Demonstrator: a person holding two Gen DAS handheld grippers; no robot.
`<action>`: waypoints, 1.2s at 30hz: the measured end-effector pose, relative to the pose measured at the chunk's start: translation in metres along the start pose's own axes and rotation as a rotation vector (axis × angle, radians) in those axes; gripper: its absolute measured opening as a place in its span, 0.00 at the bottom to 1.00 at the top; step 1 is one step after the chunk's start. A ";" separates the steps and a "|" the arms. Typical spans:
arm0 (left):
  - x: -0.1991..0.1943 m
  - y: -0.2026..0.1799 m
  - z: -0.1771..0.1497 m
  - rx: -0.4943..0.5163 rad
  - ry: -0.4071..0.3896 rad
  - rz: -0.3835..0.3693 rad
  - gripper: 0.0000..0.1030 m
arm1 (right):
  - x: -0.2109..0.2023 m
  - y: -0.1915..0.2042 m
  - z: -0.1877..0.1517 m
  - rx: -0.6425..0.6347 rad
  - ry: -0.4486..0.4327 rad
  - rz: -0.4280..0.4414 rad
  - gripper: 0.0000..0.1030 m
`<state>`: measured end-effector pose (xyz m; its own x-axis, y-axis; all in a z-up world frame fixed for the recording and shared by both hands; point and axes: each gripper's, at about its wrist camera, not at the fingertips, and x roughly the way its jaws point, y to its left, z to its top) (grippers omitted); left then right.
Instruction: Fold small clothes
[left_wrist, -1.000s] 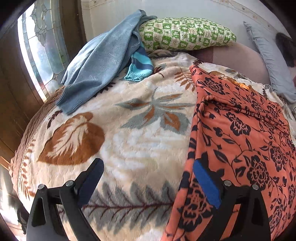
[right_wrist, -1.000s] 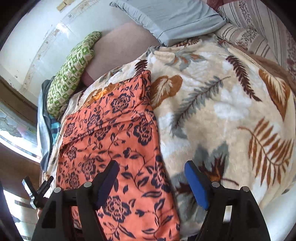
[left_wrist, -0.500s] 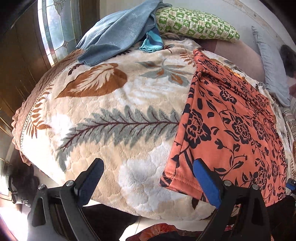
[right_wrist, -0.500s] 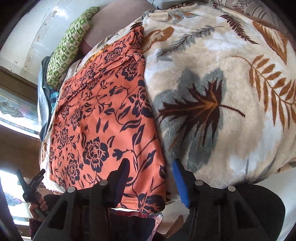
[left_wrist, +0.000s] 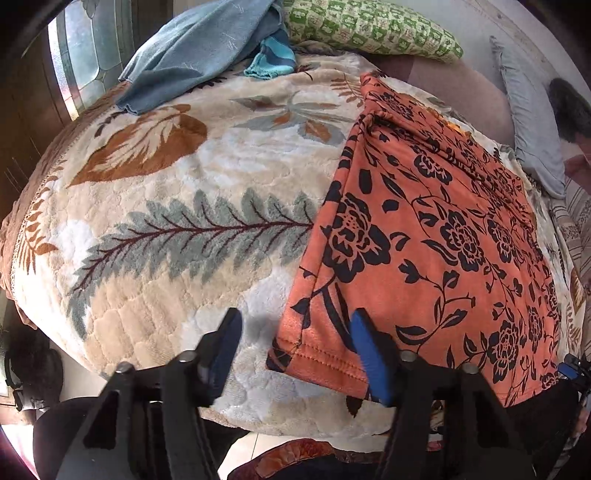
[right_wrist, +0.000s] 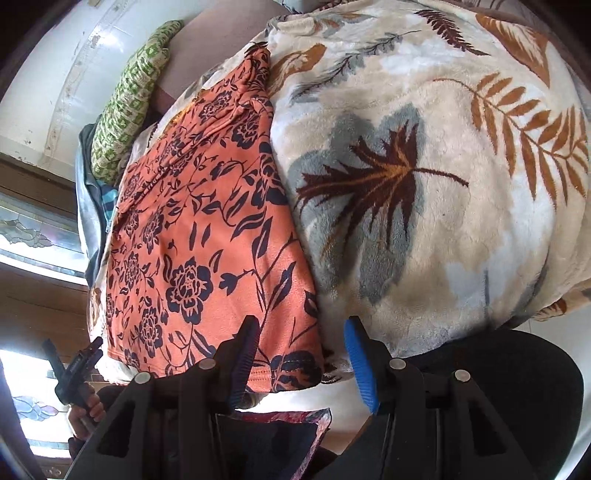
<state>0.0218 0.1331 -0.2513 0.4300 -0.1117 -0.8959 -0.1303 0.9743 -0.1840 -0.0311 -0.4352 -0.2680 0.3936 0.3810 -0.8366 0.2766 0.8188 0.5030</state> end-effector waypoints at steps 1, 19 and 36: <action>0.005 0.000 0.000 -0.006 0.022 -0.025 0.39 | -0.001 -0.001 0.000 0.000 -0.004 -0.002 0.50; 0.010 -0.013 0.002 0.084 0.006 -0.019 0.23 | 0.041 0.015 -0.008 -0.041 0.098 -0.106 0.32; -0.069 -0.020 0.060 0.100 -0.121 -0.297 0.08 | -0.058 0.060 0.039 -0.088 -0.137 0.283 0.06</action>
<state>0.0483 0.1333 -0.1616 0.5399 -0.3750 -0.7536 0.1022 0.9179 -0.3835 -0.0030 -0.4246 -0.1809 0.5602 0.5424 -0.6261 0.0644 0.7250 0.6857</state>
